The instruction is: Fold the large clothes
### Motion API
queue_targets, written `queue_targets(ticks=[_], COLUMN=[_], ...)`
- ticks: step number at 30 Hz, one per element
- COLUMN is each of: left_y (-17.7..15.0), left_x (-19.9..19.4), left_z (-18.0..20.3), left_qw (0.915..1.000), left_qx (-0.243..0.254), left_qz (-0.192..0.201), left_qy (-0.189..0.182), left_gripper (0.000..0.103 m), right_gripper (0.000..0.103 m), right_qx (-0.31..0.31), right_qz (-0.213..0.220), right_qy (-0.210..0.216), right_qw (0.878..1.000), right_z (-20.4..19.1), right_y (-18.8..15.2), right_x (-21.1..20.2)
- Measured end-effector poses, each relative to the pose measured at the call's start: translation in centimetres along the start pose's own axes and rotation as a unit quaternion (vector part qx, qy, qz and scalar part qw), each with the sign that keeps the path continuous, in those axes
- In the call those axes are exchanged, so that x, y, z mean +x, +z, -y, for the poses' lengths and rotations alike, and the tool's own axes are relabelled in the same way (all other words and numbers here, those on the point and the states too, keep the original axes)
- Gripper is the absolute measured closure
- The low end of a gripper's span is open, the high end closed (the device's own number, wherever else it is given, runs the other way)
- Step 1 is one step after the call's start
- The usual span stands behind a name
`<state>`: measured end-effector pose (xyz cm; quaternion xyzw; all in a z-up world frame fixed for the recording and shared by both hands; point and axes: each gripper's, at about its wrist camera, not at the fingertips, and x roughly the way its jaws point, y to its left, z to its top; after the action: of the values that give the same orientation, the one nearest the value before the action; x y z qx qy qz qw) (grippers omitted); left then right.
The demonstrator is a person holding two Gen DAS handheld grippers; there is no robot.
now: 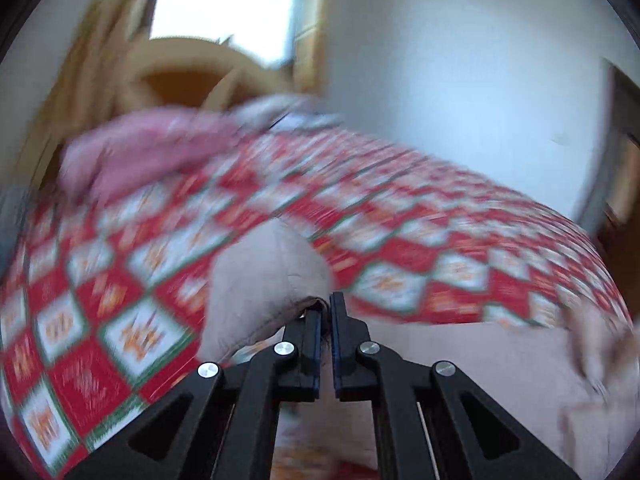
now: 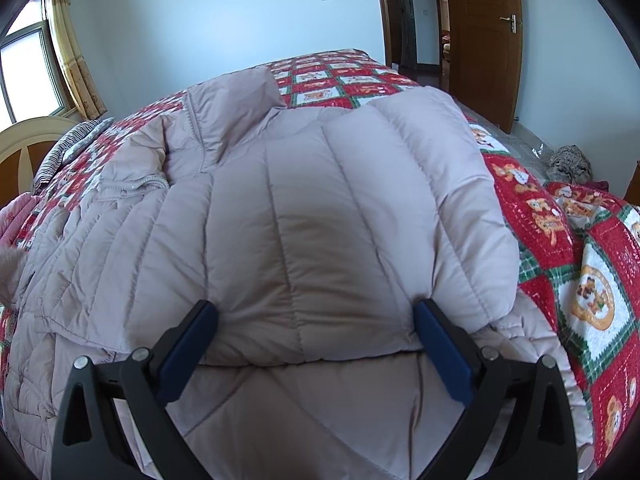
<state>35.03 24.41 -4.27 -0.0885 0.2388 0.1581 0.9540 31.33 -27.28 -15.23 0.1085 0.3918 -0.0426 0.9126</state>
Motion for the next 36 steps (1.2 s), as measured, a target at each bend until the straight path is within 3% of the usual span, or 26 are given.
queue_targets(ticks=[2, 4, 7, 11, 14, 17, 20, 23, 25, 26, 27, 28, 29, 33, 36], left_y=[0.1, -0.6, -3.1, -8.0, -12.8, -16.7, -18.3, -17.9, -17.8, -17.7, -17.9, -18.2, -18.2, -17.0, -14.6], left_x=[-3.3, -6.0, -10.3, -13.6, -13.3, -11.7, -10.4, -9.7, -10.0, -10.5, -10.9, -11.7, -12.7, -14.3, -12.1], left_z=[5.2, 9.5, 15.6, 22.4, 26.6, 29.6, 31.2, 30.4, 29.7, 29.3, 28.7, 28.1, 26.7, 22.5, 18.7], left_qw=[0.9959, 0.9867, 0.9649, 0.9334, 0.9147, 0.9039, 0.8945, 0.8925, 0.8881, 0.8856, 0.8846, 0.8849, 0.8894, 0.9116, 0.9444], left_qx=[0.067, 0.124, 0.191, 0.250, 0.295, 0.329, 0.363, 0.346, 0.338, 0.337, 0.336, 0.332, 0.325, 0.284, 0.212], left_qz=[0.035, 0.057, 0.082, 0.068, 0.035, -0.014, -0.052, -0.089, -0.113, -0.123, -0.128, -0.129, -0.116, -0.077, -0.074], left_qy=[-0.050, -0.089, -0.161, -0.249, -0.274, -0.273, -0.256, -0.275, -0.291, -0.296, -0.298, -0.300, -0.300, -0.287, -0.240], left_gripper=[0.100, 0.100, 0.100, 0.100, 0.100, 0.099, 0.097, 0.093, 0.083, 0.068, 0.043, 0.030, 0.016, 0.015, 0.015], right_gripper=[0.002, 0.002, 0.002, 0.002, 0.001, 0.002, 0.001, 0.001, 0.001, 0.001, 0.001, 0.001, 0.001, 0.001, 0.001], right_qx=[0.001, 0.001, 0.003, 0.007, 0.010, 0.013, 0.016, 0.017, 0.017, 0.017, 0.017, 0.017, 0.017, 0.017, 0.023], right_qz=[0.000, 0.001, 0.002, 0.003, 0.004, 0.005, 0.006, 0.006, 0.006, 0.005, 0.005, 0.006, 0.006, 0.006, 0.011], right_qy=[0.001, 0.003, 0.005, 0.010, 0.013, 0.016, 0.020, 0.021, 0.021, 0.021, 0.022, 0.022, 0.021, 0.021, 0.020], right_qw=[1.000, 1.000, 1.000, 1.000, 1.000, 1.000, 1.000, 1.000, 1.000, 1.000, 1.000, 1.000, 1.000, 1.000, 0.999], right_z=[0.0, -0.1, -0.1, 0.0, 0.1, 0.2, 0.4, 0.4, 0.5, 0.5, 0.4, 0.4, 0.4, 0.4, 0.6], right_y=[0.0, 0.1, 0.2, 0.2, 0.2, 0.2, 0.2, 0.2, 0.2, 0.2, 0.2, 0.3, 0.3, 0.2, 0.2], right_x=[0.0, 0.0, 0.1, 0.1, 0.1, 0.1, 0.2, 0.3, 0.3, 0.3, 0.3, 0.3, 0.4, 0.3, 0.0])
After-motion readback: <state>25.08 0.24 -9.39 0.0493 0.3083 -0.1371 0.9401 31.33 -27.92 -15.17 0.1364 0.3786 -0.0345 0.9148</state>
